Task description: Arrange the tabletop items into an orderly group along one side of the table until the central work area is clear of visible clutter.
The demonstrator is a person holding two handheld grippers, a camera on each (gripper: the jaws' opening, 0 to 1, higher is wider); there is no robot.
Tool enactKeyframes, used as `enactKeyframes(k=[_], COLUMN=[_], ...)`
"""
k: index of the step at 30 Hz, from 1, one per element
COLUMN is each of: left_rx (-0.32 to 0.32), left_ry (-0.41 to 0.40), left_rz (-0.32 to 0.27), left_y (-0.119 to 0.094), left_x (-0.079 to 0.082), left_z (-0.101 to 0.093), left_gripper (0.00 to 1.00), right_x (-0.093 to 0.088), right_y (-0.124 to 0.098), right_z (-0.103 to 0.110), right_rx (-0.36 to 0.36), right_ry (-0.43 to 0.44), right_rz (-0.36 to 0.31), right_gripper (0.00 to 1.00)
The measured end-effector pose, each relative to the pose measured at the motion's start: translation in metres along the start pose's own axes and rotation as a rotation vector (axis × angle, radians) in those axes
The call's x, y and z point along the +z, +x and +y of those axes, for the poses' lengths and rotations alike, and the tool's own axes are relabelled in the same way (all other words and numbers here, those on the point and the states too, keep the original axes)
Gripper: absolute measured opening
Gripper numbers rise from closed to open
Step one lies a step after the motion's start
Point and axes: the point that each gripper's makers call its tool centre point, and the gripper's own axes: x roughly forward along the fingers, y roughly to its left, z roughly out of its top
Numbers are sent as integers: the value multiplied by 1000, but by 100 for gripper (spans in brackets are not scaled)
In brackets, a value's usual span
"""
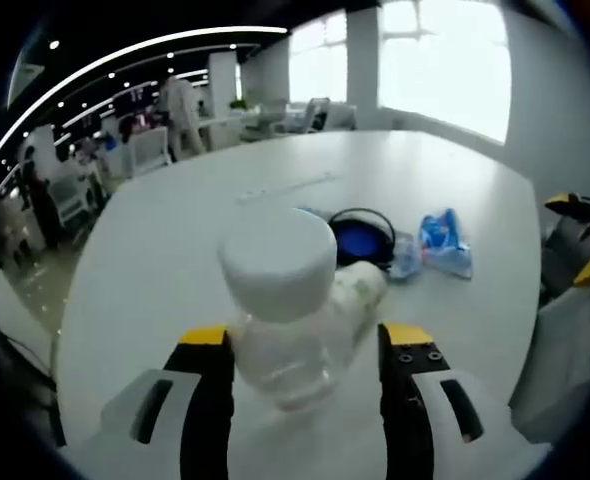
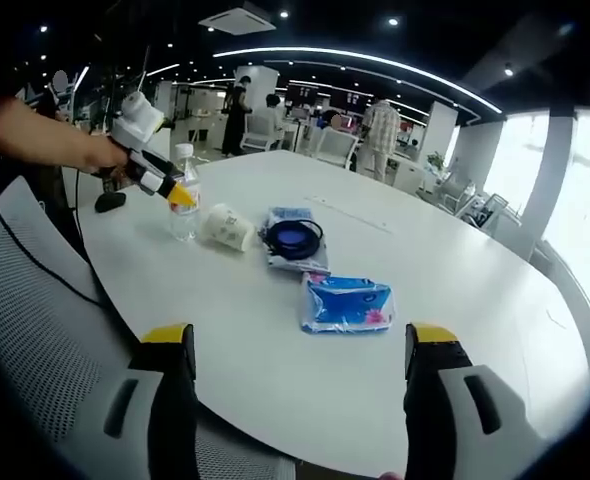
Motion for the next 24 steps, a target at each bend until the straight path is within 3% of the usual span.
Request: enactKeyframes(k=[6, 24], left_rx=[14, 38], left_ry=[-1, -39], left_rz=[10, -5], left_y=[0, 0], left_x=[-2, -2], left_z=[3, 5], left_gripper=[45, 43], right_x=[0, -2], right_y=[0, 1], right_z=[0, 1], right_rx=[-2, 6], right_ry=[-1, -12], right_rz=[1, 14], right_gripper=[86, 84])
